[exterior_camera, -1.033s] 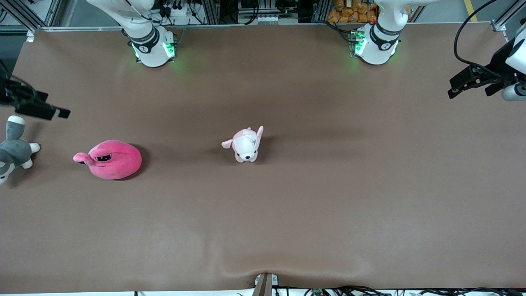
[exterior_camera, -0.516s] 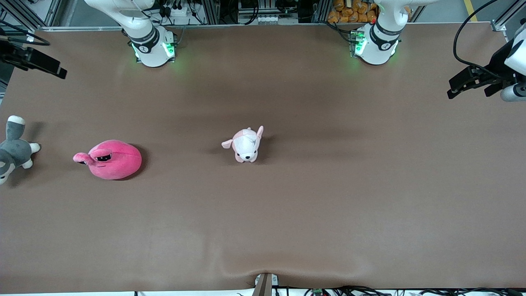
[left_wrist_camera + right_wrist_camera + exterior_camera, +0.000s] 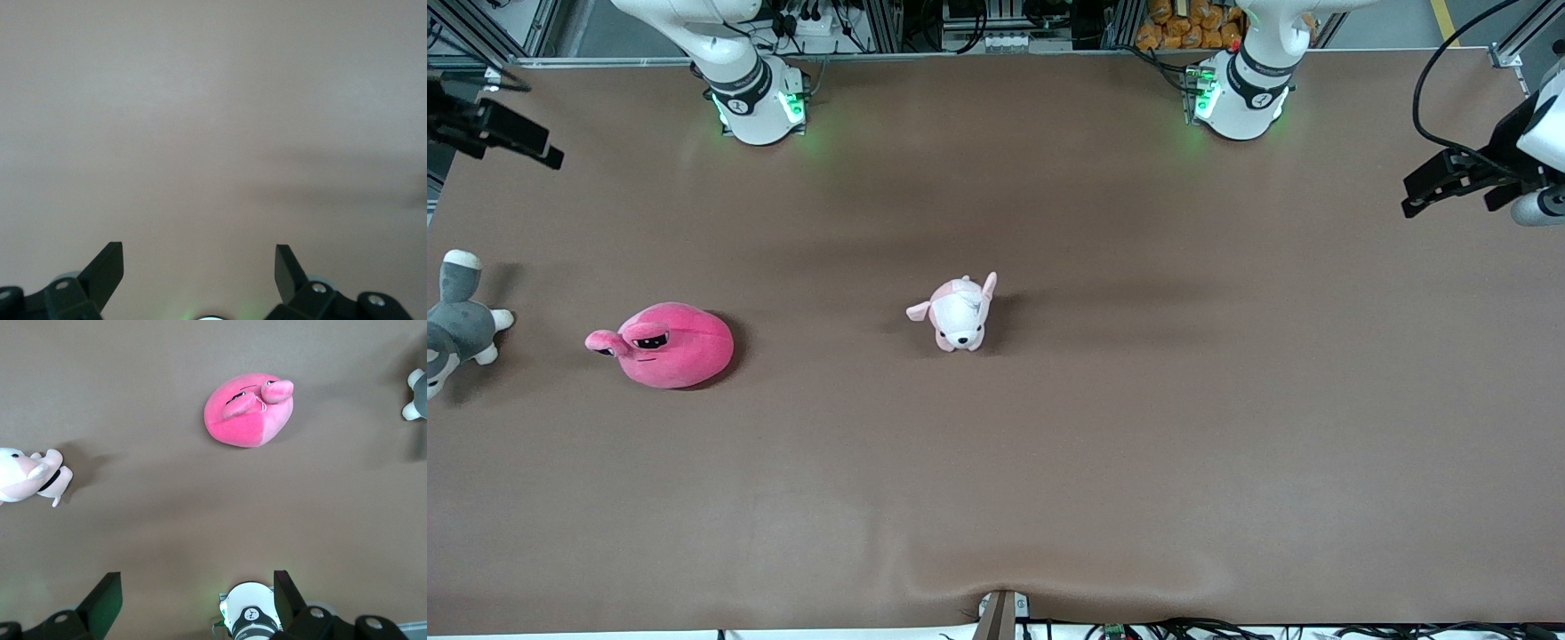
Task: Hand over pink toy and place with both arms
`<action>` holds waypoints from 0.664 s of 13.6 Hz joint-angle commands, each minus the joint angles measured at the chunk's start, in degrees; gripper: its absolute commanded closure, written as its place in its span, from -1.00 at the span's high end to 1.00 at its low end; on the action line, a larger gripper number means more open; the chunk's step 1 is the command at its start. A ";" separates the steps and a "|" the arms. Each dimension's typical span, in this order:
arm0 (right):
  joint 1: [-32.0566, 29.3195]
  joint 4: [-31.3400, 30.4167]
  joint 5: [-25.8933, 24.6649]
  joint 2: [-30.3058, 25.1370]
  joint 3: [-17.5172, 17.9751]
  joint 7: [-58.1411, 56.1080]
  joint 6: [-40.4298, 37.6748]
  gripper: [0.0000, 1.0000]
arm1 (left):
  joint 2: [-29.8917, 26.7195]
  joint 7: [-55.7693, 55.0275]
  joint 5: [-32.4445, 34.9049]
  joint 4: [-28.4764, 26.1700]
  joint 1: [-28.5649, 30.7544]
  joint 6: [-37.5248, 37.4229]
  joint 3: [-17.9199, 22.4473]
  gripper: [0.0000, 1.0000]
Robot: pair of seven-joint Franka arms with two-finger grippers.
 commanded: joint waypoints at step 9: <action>0.59 3.45 -2.44 -0.32 0.31 -0.96 0.71 1.00 | 0.51 -0.06 -0.95 3.60 0.16 -1.61 0.14 1.00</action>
